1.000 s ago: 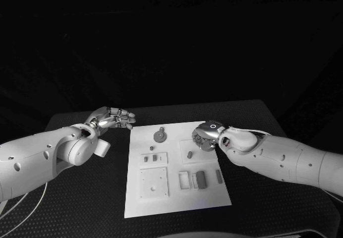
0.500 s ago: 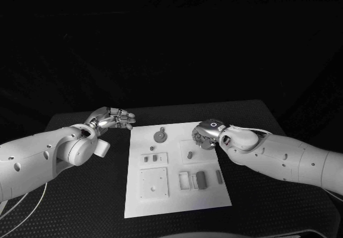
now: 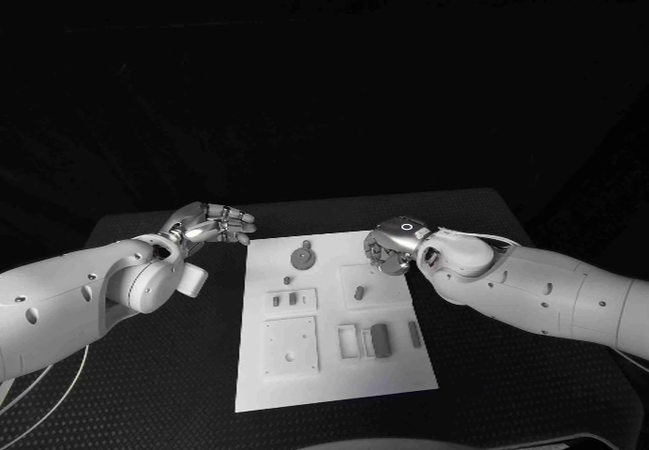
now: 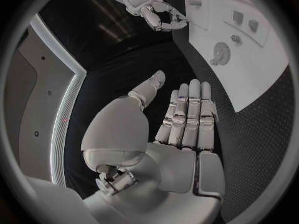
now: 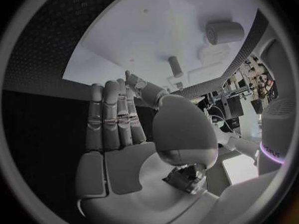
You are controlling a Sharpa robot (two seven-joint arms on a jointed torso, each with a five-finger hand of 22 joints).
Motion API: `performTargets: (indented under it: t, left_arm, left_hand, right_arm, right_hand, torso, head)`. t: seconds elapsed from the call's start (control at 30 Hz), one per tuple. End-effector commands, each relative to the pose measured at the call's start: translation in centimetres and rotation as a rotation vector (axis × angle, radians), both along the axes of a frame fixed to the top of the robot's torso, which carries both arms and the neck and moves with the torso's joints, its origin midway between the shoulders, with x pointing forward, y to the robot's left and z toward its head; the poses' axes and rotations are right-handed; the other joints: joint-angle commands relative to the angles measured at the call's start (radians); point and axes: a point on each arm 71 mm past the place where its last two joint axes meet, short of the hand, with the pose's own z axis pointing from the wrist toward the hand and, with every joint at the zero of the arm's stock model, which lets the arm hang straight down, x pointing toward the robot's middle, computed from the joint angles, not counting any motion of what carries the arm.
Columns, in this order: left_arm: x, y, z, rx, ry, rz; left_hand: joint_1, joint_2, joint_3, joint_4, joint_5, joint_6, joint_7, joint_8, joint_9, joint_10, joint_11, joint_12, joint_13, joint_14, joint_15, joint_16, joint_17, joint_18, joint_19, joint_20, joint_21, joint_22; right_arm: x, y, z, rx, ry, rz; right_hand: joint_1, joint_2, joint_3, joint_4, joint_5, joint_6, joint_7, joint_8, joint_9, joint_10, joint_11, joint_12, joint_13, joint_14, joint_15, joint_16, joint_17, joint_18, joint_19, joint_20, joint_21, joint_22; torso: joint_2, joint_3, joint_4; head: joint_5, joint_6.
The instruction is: Assemble the parts on the task board
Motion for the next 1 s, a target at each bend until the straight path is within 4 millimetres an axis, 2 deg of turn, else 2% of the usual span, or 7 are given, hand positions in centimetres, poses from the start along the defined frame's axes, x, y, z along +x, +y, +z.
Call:
performTargets:
  t: [0.03, 0.23, 0.5, 0.7, 0.87, 1.0]
  left_arm:
    - [0.0, -0.2, 0.1, -0.010, 0.000, -0.015]
    - [0.0, -0.3, 0.1, -0.011, 0.000, -0.015]
    - [0.0, -0.2, 0.2, -0.010, -0.004, -0.012]
    - [0.0, -0.2, 0.2, -0.010, -0.007, -0.009]
    - [0.1, -0.3, 0.2, -0.011, -0.012, -0.006]
    - [0.2, -0.3, 0.2, -0.009, -0.013, -0.003]
  left_hand:
    - [-0.007, 0.002, -0.007, 0.001, 0.004, -0.008, -0.002, 0.000, -0.002, -0.007, -0.002, 0.001, -0.002, 0.006, 0.000, -0.004, 0.002, 0.005, 0.000, 0.003, 0.000, -0.002]
    - [-0.007, 0.001, -0.007, 0.001, 0.004, -0.008, -0.002, 0.000, -0.002, -0.007, -0.002, 0.001, -0.002, 0.006, 0.000, -0.004, 0.002, 0.005, 0.000, 0.003, 0.000, -0.002]
    - [-0.006, 0.002, -0.008, 0.001, 0.004, -0.008, -0.002, 0.000, -0.002, -0.007, -0.002, 0.001, -0.002, 0.006, 0.000, -0.005, 0.003, 0.005, 0.000, 0.003, 0.000, -0.003]
    - [-0.006, 0.001, -0.008, 0.001, 0.004, -0.008, -0.002, 0.000, -0.002, -0.007, -0.002, 0.001, -0.002, 0.006, 0.000, -0.006, 0.004, 0.005, 0.000, 0.003, 0.000, -0.004]
    - [-0.006, 0.001, -0.008, 0.001, 0.004, -0.008, -0.002, 0.001, -0.002, -0.007, -0.002, 0.001, -0.002, 0.006, 0.000, -0.006, 0.005, 0.005, 0.000, 0.003, 0.000, -0.004]
    - [-0.006, 0.001, -0.008, 0.001, 0.004, -0.008, -0.002, 0.001, -0.002, -0.007, -0.002, 0.001, -0.002, 0.006, 0.000, -0.007, 0.005, 0.005, 0.000, 0.003, 0.000, -0.005]
  right_arm:
    - [-0.1, 0.2, 0.4, 0.002, 0.019, -0.004]
    - [-0.8, 1.4, 1.3, 0.036, 0.014, 0.026]
    - [-2.9, 5.9, 2.4, 0.085, 0.010, 0.145]
    - [-4.0, 8.7, 2.9, 0.118, 0.017, 0.214]
    - [-4.8, 10.4, 2.6, 0.135, 0.033, 0.253]
    - [-5.4, 11.8, 1.6, 0.110, 0.030, 0.293]
  right_hand:
    - [-0.012, 0.001, 0.006, -0.001, 0.002, 0.006, -0.001, 0.002, 0.001, 0.009, 0.001, -0.003, 0.001, 0.007, -0.002, 0.005, 0.002, 0.014, 0.009, -0.001, 0.003, 0.002]
    - [-0.013, 0.001, 0.006, -0.001, 0.002, 0.006, -0.001, 0.002, 0.001, 0.009, 0.001, -0.003, 0.001, 0.007, -0.002, 0.005, 0.002, 0.014, 0.009, -0.001, 0.003, 0.002]
    - [-0.013, 0.002, 0.006, -0.001, 0.002, 0.005, -0.001, 0.002, 0.002, 0.009, 0.001, -0.003, 0.002, 0.007, -0.002, 0.005, 0.002, 0.014, 0.009, -0.001, 0.003, 0.002]
    - [-0.014, 0.002, 0.007, -0.001, 0.002, 0.005, -0.001, 0.002, 0.002, 0.009, 0.001, -0.004, 0.002, 0.007, -0.002, 0.004, 0.002, 0.014, 0.009, -0.002, 0.003, 0.002]
    - [-0.015, 0.004, 0.008, -0.002, 0.002, 0.004, -0.001, 0.002, 0.002, 0.008, 0.001, -0.005, 0.002, 0.007, -0.001, 0.003, 0.001, 0.014, 0.010, -0.002, 0.003, 0.002]
    - [-0.015, 0.004, 0.008, -0.002, 0.002, 0.003, -0.001, 0.002, 0.003, 0.007, 0.002, -0.005, 0.003, 0.007, -0.001, 0.003, 0.001, 0.014, 0.010, -0.002, 0.003, 0.001]
  torso:
    - [0.000, -0.0003, -0.0011]
    - [0.000, -0.0006, -0.0009]
    - [0.000, -0.0001, 0.0015]
    - [0.000, -0.0011, 0.0008]
    - [-0.001, -0.0046, 0.0023]
    - [-0.001, -0.0030, 0.0012]
  head:
    - [0.002, -0.001]
    - [0.006, -0.001]
    - [0.041, -0.002]
    - [0.055, -0.008]
    - [0.068, -0.008]
    - [0.091, -0.012]
